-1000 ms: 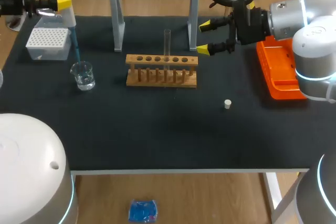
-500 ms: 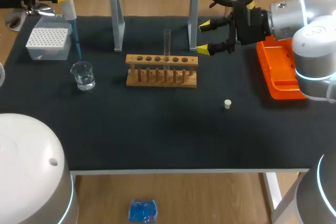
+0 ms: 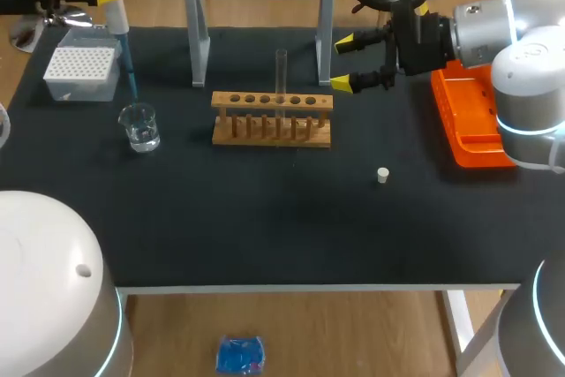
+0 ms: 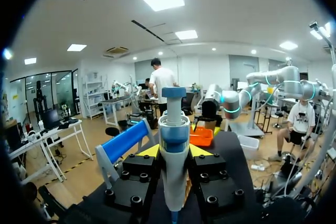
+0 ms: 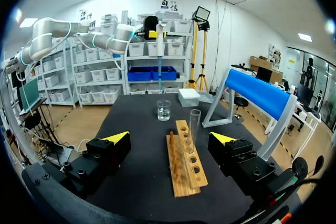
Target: Invert the test tube, pick up the pipette, mount the tip to pipette, aspirate from beaker and dispense into the tube, eject the tip, return the pipette, and cap with the stopper.
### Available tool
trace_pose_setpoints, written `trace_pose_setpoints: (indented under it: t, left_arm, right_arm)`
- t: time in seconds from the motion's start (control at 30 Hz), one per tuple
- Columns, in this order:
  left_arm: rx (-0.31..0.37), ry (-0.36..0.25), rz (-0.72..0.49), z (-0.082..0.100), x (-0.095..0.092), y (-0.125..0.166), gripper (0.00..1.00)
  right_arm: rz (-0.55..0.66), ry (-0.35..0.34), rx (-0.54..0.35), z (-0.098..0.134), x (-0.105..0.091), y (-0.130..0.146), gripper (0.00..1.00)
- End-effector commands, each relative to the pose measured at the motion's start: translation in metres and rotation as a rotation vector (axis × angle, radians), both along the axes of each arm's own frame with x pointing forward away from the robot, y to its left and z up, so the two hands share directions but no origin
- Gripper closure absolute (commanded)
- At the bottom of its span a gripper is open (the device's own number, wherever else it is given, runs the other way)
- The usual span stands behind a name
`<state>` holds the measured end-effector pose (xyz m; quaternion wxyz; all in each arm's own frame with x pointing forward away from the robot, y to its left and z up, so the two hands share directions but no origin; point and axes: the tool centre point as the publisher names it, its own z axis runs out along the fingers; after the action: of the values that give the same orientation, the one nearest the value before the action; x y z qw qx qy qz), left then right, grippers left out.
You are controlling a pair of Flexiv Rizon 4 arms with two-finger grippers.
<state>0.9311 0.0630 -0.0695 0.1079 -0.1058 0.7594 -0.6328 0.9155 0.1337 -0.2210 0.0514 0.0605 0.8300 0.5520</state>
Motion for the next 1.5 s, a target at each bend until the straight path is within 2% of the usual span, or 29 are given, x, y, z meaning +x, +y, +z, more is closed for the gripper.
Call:
trace_pose_setpoints:
  t: [0.03,0.1,0.23,0.33,0.4,0.47,0.6,0.7,1.0,1.17,1.5]
  left_arm:
    - [0.007,-0.005,-0.013,0.037,0.006,-0.018,1.0]
    - [-0.002,-0.012,-0.028,0.063,0.009,-0.033,1.0]
    - [0.032,-0.031,-0.075,0.111,0.009,-0.072,1.0]
    - [0.032,-0.031,-0.091,0.139,0.007,-0.098,1.0]
    - [0.025,-0.021,-0.089,0.151,0.006,-0.111,1.0]
    - [0.046,-0.013,-0.113,0.164,0.004,-0.131,1.0]
    - [0.042,-0.015,-0.151,0.176,0.001,-0.161,1.0]
    - [0.035,-0.027,-0.183,0.176,0.001,-0.18,1.0]
    - [0.021,-0.008,-0.252,0.164,0.013,-0.222,1.0]
    - [-0.019,-0.027,-0.291,0.156,0.018,-0.237,1.0]
    - [-0.046,-0.002,-0.311,0.12,0.028,-0.246,1.0]
  right_arm:
    - [-0.001,-0.001,0.0,0.0,-0.001,0.0,0.0]
    - [-0.001,-0.001,0.0,0.0,-0.001,0.0,0.0]
    - [-0.001,-0.001,0.0,0.0,-0.001,0.0,0.0]
    - [-0.001,-0.001,0.0,0.0,-0.001,0.0,0.0]
    - [-0.001,-0.001,0.0,0.0,-0.001,0.0,0.0]
    - [-0.001,-0.001,0.0,0.0,-0.001,0.0,0.0]
    - [-0.001,-0.001,0.0,0.0,-0.001,0.0,0.0]
    - [-0.001,-0.001,0.0,0.0,-0.001,0.0,0.0]
    - [-0.001,-0.001,0.0,0.0,-0.001,0.0,0.0]
    - [-0.001,-0.001,0.0,0.0,-0.001,0.0,0.0]
    - [-0.001,-0.001,0.0,0.0,-0.001,0.0,0.0]
